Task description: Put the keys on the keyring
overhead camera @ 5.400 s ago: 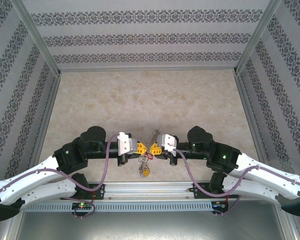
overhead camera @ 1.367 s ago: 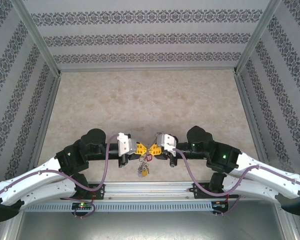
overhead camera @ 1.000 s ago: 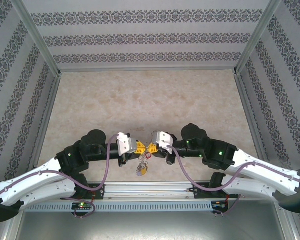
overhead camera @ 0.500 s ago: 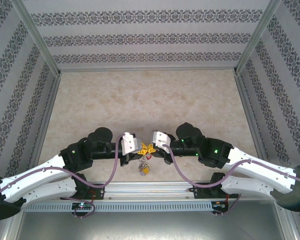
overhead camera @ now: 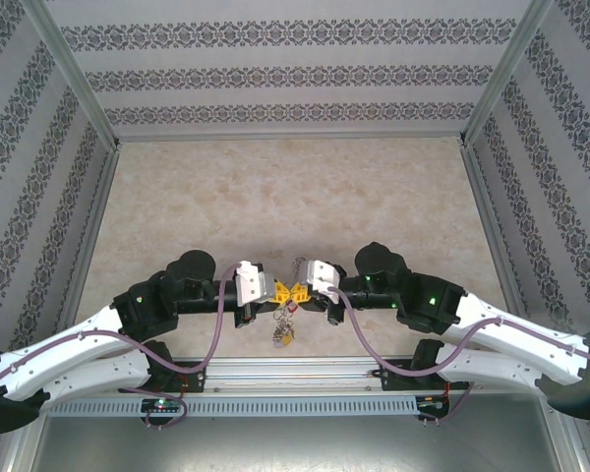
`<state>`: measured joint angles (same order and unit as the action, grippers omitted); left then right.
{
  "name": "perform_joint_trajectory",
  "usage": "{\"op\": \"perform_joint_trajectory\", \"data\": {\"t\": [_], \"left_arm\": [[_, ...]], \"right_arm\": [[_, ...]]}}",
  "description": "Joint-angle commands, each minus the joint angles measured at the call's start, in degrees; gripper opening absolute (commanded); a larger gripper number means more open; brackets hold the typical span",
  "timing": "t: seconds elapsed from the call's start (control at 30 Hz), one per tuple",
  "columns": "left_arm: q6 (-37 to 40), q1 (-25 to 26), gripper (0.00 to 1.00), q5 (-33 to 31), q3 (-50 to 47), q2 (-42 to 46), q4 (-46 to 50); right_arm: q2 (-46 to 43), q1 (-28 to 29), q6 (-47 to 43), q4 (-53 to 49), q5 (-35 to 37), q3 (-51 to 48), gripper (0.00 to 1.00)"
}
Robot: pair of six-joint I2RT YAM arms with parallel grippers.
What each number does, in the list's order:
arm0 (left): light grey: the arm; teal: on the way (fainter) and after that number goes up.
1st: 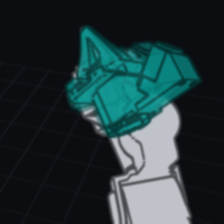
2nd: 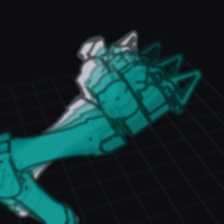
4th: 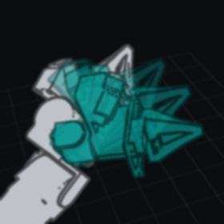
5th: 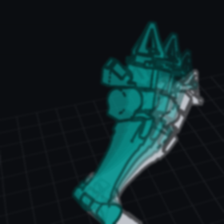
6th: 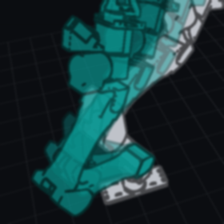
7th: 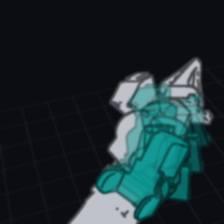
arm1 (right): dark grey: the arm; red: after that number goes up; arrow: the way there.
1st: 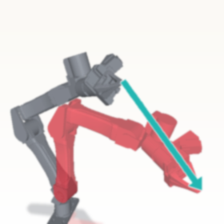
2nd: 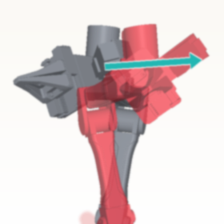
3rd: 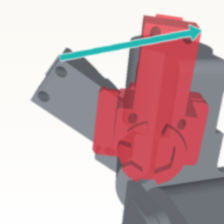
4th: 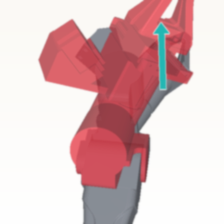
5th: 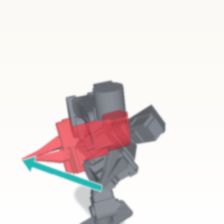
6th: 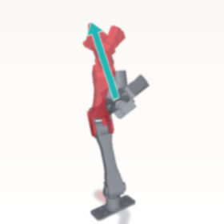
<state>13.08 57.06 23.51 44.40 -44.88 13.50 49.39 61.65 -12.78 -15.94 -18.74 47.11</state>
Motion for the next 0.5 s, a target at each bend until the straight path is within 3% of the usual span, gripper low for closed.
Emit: {"op": "perform_joint_trajectory", "data": {"t": [0.0, 0.07, 0.27, 0.47], "left_arm": [[0.7, 0.2, 0.00, -1.1, 0.7, 0.8, 0.1], [0.7, 0.2, 0.00, -0.9, 0.6, 0.8, 0.0], [0.1, 0.2, 0.00, -1.7, -0.1, 2.2, -0.9], [-0.5, -0.1, 0.00, -0.5, -0.9, 4.4, -1.9]], "right_arm": [[-2.3, 0.1, 0.3, 5.1, -1.9, -0.6, 0.12], [-2.4, 0.1, 0.4, 5.4, -1.7, -0.6, 0.22], [-3.3, 0.1, 1.1, 5.5, -1.2, -1.7, 0.36], [-7.5, 0.1, 4.3, 6.4, 1.6, -6.4, 0.39]]}}
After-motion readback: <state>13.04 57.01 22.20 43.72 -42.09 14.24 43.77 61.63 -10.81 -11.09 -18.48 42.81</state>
